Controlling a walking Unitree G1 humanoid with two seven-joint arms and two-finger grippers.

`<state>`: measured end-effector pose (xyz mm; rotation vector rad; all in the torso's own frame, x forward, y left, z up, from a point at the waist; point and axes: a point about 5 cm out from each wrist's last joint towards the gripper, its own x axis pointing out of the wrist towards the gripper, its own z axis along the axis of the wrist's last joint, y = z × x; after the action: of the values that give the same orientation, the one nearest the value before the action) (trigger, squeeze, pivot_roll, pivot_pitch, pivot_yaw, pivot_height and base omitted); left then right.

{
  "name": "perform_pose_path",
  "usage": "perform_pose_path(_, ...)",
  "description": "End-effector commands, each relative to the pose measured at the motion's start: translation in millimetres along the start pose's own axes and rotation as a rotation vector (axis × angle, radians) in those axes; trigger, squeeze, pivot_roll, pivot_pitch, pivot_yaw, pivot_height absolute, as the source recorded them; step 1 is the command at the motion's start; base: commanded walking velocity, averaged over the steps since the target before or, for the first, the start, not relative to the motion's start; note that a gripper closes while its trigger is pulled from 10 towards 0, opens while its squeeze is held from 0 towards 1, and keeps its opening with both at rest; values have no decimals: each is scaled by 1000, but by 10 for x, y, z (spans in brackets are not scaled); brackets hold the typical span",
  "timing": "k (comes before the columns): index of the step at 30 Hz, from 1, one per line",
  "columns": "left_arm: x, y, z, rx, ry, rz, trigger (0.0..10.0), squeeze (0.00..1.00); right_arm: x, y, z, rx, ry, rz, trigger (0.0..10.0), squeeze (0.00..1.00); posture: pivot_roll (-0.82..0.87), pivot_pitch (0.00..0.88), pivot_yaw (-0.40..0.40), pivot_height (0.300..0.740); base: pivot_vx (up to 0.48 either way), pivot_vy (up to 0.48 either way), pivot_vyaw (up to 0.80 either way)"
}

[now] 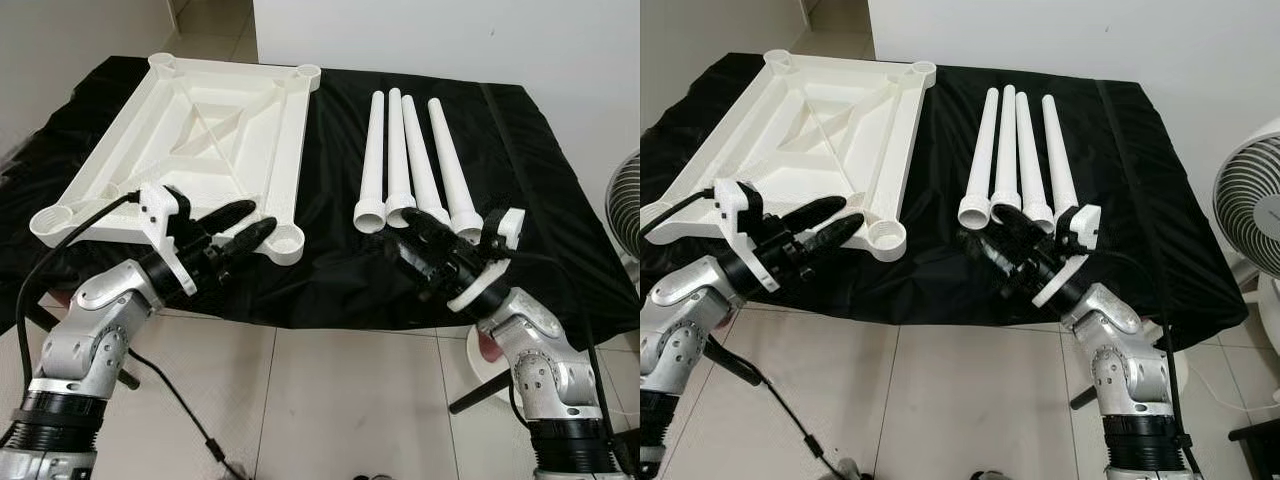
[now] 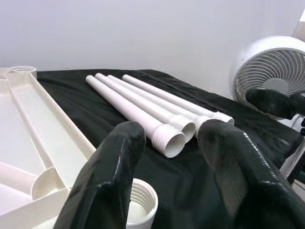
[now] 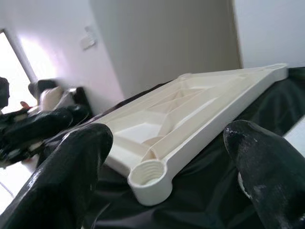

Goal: Building children table

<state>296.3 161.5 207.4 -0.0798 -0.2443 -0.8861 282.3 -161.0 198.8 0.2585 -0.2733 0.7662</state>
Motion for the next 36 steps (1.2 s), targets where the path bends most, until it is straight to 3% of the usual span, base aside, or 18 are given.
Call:
perform_pose_path(1, 9, 63, -27, -7, 7, 93, 10000, 0, 21, -32, 58, -19, -30, -69, 10000, 0, 120, 62, -12, 740, 0, 0, 0)
perform_pose_path(4, 33, 93, -82, -22, 32, 155, 10000, 0, 56, -50, 63, -41, -39, -138, 10000, 0, 117, 61, -11, 740, 0, 0, 0)
perform_pose_path(5, 65, 128, -170, -39, 73, 245, 10000, 0, 86, -102, 32, -57, -31, -217, 10000, 0, 113, 59, -9, 740, 0, 0, 0)
perform_pose_path(8, 82, 147, -229, -25, 108, 314, 10000, 0, 104, -135, 10, -70, -19, -278, 10000, 0, 111, 58, -8, 740, 0, 0, 0)
perform_pose_path(9, 107, 174, -289, -2, 124, 404, 10000, 0, 122, -189, -27, -82, -3, -364, 10000, 0, 111, 57, -9, 740, 0, 0, 0)
perform_pose_path(12, 121, 205, -323, 6, 125, 490, 10000, 0, 137, -221, -47, -119, -2, -431, 10000, 0, 111, 60, -12, 740, 0, 0, 0)
perform_pose_path(15, 166, 272, -315, 27, 66, 608, 10000, 0, 174, -209, -96, -182, 0, -474, 10000, 0, 101, 58, -7, 740, 0, 0, 0)
perform_pose_path(18, 185, 287, -287, 29, 49, 622, 10000, 0, 181, -210, -96, -210, -4, -484, 10000, 0, 105, 60, -11, 740, 0, 0, 0)
perform_pose_path(23, 255, 288, -221, 145, 58, 624, 10000, 0, 181, -275, -108, -287, -12, -580, 10000, 0, 111, 49, -2, 740, 0, 0, 0)
perform_pose_path(31, 347, 212, -241, 152, 30, 628, 10000, 0, 154, -392, -158, -332, 21, -674, 10000, 0, 113, 42, 8, 740, 0, 0, 0)
perform_pose_path(33, 416, 153, -244, 186, 18, 604, 10000, 0, 218, -412, -84, -405, -9, -688, 10000, 0, 113, 34, 14, 740, 0, 0, 0)
perform_pose_path(36, 428, 151, -226, 185, 12, 597, 10000, 0, 245, -388, -35, -439, -39, -674, 10000, 0, 113, 34, 14, 740, 0, 0, 0)
